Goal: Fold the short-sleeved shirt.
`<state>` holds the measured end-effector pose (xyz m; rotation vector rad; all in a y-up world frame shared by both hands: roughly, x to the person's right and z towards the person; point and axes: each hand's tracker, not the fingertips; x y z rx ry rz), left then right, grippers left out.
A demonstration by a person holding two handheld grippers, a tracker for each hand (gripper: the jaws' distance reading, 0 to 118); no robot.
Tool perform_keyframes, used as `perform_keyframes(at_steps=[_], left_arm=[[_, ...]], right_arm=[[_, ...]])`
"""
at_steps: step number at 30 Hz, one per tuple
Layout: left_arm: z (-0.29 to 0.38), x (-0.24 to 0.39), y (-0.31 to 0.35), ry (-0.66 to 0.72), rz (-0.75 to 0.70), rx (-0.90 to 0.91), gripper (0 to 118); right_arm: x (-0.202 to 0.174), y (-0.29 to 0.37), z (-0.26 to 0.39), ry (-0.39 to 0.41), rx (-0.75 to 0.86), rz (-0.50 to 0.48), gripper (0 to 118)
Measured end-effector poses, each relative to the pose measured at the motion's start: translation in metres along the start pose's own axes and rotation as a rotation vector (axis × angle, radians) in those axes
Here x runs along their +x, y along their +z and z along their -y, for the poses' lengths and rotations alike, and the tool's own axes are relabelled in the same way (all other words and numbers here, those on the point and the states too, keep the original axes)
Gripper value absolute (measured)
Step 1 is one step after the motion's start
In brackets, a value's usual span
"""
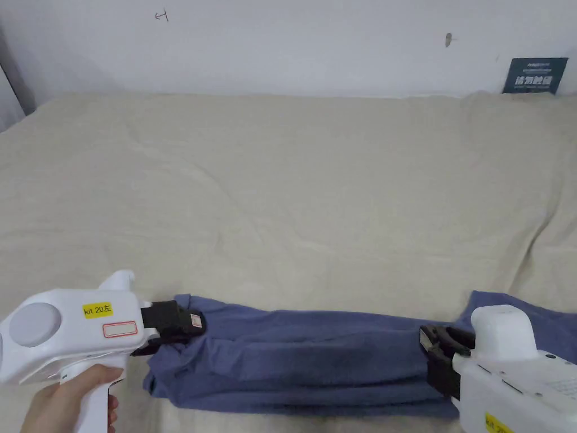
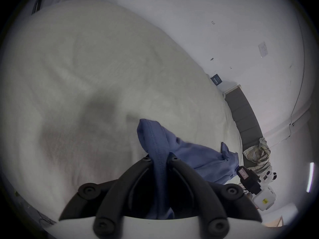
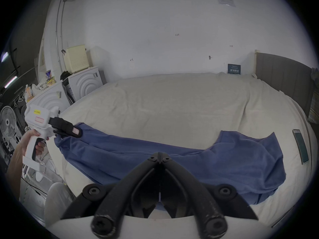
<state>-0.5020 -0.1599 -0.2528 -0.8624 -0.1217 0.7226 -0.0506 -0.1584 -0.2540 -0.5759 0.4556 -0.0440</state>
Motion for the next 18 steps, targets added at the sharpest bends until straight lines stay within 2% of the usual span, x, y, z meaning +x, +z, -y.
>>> perform_keyframes(at_steps=[3, 7, 11, 18], left_arm=[[0.0, 0.04, 0.009, -0.08, -0.025, 0.025, 11], [0.007, 0.099, 0.0, -0.16, -0.02, 0.037, 11], [0.017, 0.151, -0.043, -0.276, 0.011, -0.061, 11], [0.048, 0.209, -0.129, -0.343, -0.008, -0.2, 11]], right_arm=[[0.017, 0.007, 0.001, -0.011, 0.006, 0.021, 0], [0.042, 0.018, 0.002, -0.067, 0.016, 0.028, 0], [0.064, 0.027, 0.004, -0.097, 0.029, 0.045, 0], [0.095, 0.047, 0.011, -0.153, 0.044, 0.07, 0]])
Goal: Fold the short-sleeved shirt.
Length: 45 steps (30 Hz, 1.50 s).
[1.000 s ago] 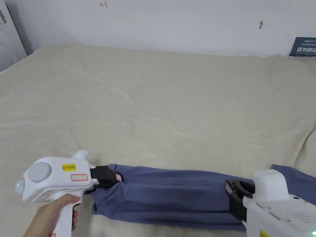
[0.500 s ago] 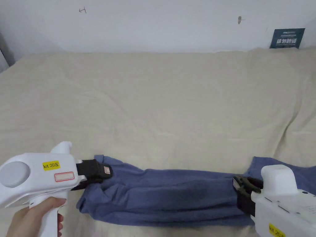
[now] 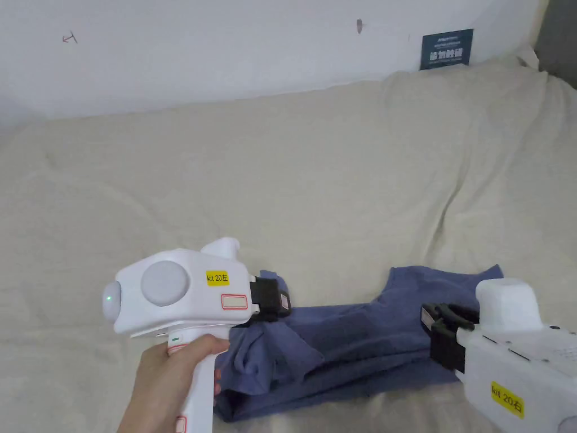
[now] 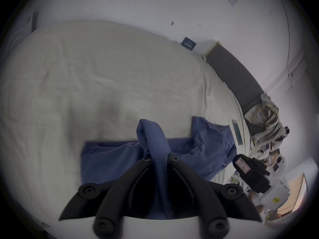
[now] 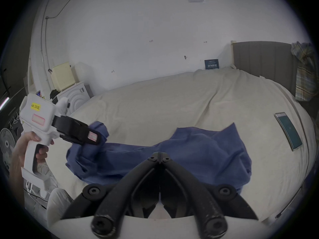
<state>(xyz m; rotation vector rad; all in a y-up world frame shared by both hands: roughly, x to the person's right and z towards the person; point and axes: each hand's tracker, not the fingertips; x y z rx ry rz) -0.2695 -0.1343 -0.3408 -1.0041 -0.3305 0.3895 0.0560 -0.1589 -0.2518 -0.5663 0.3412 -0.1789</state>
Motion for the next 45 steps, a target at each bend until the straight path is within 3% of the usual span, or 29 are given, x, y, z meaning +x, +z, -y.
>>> perform_keyframes(at_steps=[5, 6, 7, 9, 10, 11, 14, 17, 18, 19, 20, 21, 22, 34, 39, 45], left_arm=[[-0.002, 0.01, -0.036, -0.052, 0.02, -0.099, 12], [0.0, 0.014, -0.037, -0.087, 0.001, -0.107, 16], [0.0, 0.015, -0.038, -0.112, -0.001, -0.093, 30], [-0.003, 0.015, -0.036, -0.139, 0.055, -0.063, 89], [-0.003, 0.017, -0.034, -0.131, 0.074, -0.061, 109], [-0.005, 0.017, -0.03, -0.122, 0.084, -0.055, 118], [-0.009, 0.009, -0.013, -0.108, 0.12, -0.008, 118], [-0.006, -0.002, 0.002, -0.114, 0.07, -0.003, 118], [-0.003, -0.004, 0.008, -0.118, 0.036, -0.008, 116], [0.002, -0.01, 0.013, -0.115, 0.017, -0.001, 106], [0.006, -0.015, 0.016, -0.105, 0.012, 0.011, 68], [0.012, -0.021, 0.021, -0.088, 0.002, 0.03, 17], [0.015, -0.026, 0.022, -0.089, 0.011, 0.028, 0], [0.046, -0.004, -0.001, -0.157, -0.025, -0.028, 0], [0.053, 0.008, -0.017, -0.134, 0.065, -0.073, 0], [0.056, 0.046, -0.049, -0.225, 0.053, -0.127, 0]], right_arm=[[0.018, 0.005, 0.006, -0.059, -0.003, 0.023, 0], [0.02, 0.006, 0.007, -0.064, -0.009, 0.026, 0], [0.022, 0.006, 0.007, -0.067, -0.017, 0.023, 0], [0.021, 0.007, 0.009, -0.071, -0.026, 0.012, 0], [0.02, 0.007, 0.009, -0.066, -0.029, 0.009, 0], [0.018, 0.008, 0.009, -0.056, -0.031, 0.008, 0], [0.011, 0.01, 0.009, -0.034, -0.032, 0.004, 0], [0.004, 0.01, 0.008, -0.031, -0.032, -0.011, 0], [0.002, 0.01, 0.008, -0.028, -0.031, -0.015, 0], [0.0, 0.01, 0.009, -0.024, -0.03, -0.018, 0], [-0.001, 0.01, 0.009, -0.021, -0.031, -0.02, 0], [-0.002, 0.01, 0.009, -0.018, -0.034, -0.027, 0], [-0.003, 0.009, 0.01, -0.017, -0.041, -0.035, 0], [0.004, 0.01, 0.017, -0.015, -0.06, -0.041, 0], [0.015, 0.011, 0.019, -0.031, -0.064, -0.029, 0], [0.022, 0.012, 0.021, -0.045, -0.069, -0.021, 0]])
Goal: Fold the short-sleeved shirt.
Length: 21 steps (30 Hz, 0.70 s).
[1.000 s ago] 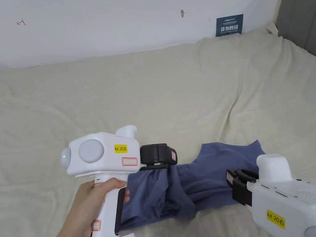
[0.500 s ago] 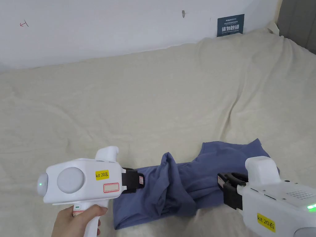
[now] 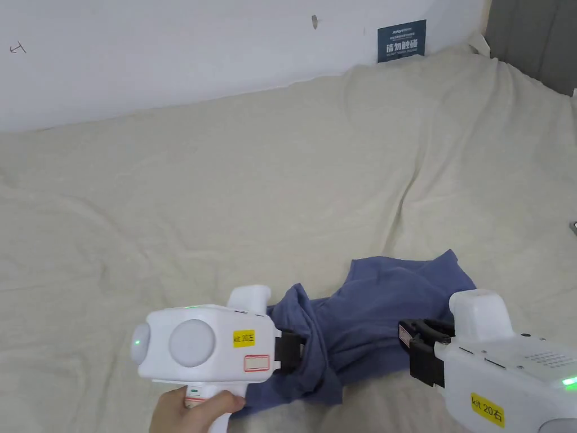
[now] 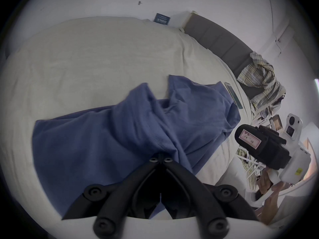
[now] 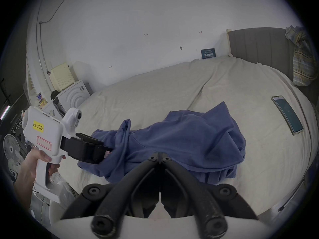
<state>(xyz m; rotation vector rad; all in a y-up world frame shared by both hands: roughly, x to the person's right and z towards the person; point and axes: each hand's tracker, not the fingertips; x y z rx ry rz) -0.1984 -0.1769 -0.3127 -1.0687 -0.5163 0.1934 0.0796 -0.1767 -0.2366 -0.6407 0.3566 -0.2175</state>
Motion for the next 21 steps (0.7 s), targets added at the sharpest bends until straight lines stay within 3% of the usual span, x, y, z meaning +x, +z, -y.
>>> perform_keyframes(at_steps=[7, 14, 18, 21], left_arm=[[-0.011, 0.031, 0.001, -0.04, 0.069, 0.013, 0], [-0.005, 0.005, 0.054, -0.048, 0.067, 0.099, 0], [0.012, -0.039, 0.089, 0.061, -0.021, 0.165, 0], [0.03, -0.083, 0.104, 0.192, -0.01, 0.207, 0]], right_arm=[[0.001, 0.002, -0.003, -0.009, 0.005, 0.0, 0], [-0.011, 0.005, -0.008, 0.012, 0.015, -0.016, 0], [-0.023, 0.006, -0.01, 0.026, 0.028, -0.031, 0], [-0.032, 0.005, -0.009, 0.041, 0.028, -0.041, 0]])
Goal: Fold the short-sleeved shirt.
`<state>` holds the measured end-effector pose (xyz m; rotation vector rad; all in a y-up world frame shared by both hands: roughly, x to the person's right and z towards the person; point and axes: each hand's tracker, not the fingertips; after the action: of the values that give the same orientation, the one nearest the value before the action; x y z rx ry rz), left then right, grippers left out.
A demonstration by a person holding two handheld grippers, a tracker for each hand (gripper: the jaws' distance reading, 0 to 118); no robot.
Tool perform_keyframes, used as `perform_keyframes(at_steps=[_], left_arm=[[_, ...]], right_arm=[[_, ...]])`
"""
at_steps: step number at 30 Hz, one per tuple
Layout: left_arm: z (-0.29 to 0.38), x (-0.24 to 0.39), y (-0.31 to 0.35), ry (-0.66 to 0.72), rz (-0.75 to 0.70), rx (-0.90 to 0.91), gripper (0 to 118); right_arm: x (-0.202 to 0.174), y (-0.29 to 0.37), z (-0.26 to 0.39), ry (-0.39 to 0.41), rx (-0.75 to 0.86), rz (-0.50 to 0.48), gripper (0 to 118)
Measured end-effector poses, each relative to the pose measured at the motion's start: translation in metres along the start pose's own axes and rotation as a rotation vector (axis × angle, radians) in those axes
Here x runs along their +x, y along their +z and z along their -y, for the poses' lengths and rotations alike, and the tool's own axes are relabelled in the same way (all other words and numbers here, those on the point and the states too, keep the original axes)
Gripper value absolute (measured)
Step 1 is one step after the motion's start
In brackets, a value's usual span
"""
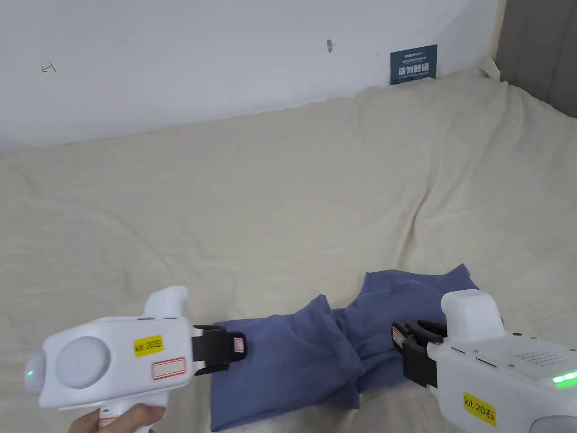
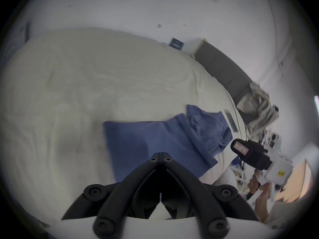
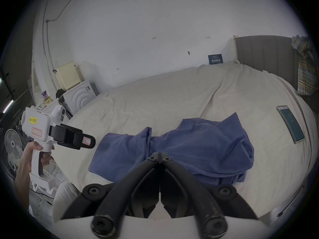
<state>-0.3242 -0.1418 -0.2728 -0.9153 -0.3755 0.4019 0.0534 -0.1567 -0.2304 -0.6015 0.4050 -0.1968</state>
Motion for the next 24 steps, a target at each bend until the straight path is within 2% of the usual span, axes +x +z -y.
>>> perform_keyframes(at_steps=[3, 4, 7, 8, 9, 14, 20, 23, 24], left_arm=[[0.009, -0.036, 0.009, 0.12, 0.114, 0.004, 0], [0.012, -0.048, 0.008, 0.18, 0.165, 0.001, 4], [0.019, -0.069, 0.0, 0.241, 0.172, 0.006, 84], [0.02, -0.073, -0.004, 0.247, 0.162, -0.008, 102], [0.022, -0.077, -0.008, 0.266, 0.155, -0.009, 106], [0.021, -0.092, -0.032, 0.379, 0.257, -0.001, 106], [0.006, -0.085, -0.055, 0.388, 0.338, -0.03, 106], [0.003, -0.081, -0.069, 0.4, 0.411, -0.095, 94], [0.002, -0.077, -0.072, 0.362, 0.408, -0.118, 89]], right_arm=[[-0.009, -0.005, 0.0, 0.023, -0.011, -0.006, 0], [-0.012, -0.007, 0.0, 0.028, -0.014, -0.008, 0], [-0.019, -0.011, 0.0, 0.035, -0.021, -0.021, 0], [-0.022, -0.012, 0.0, 0.038, -0.023, -0.025, 0], [-0.024, -0.012, 0.0, 0.045, -0.026, -0.027, 0], [-0.028, -0.018, -0.001, 0.083, -0.046, -0.012, 0], [-0.023, -0.025, -0.002, 0.067, -0.054, -0.002, 0], [-0.02, -0.029, -0.003, 0.061, -0.059, 0.005, 0], [-0.019, -0.03, -0.004, 0.061, -0.061, 0.006, 0]])
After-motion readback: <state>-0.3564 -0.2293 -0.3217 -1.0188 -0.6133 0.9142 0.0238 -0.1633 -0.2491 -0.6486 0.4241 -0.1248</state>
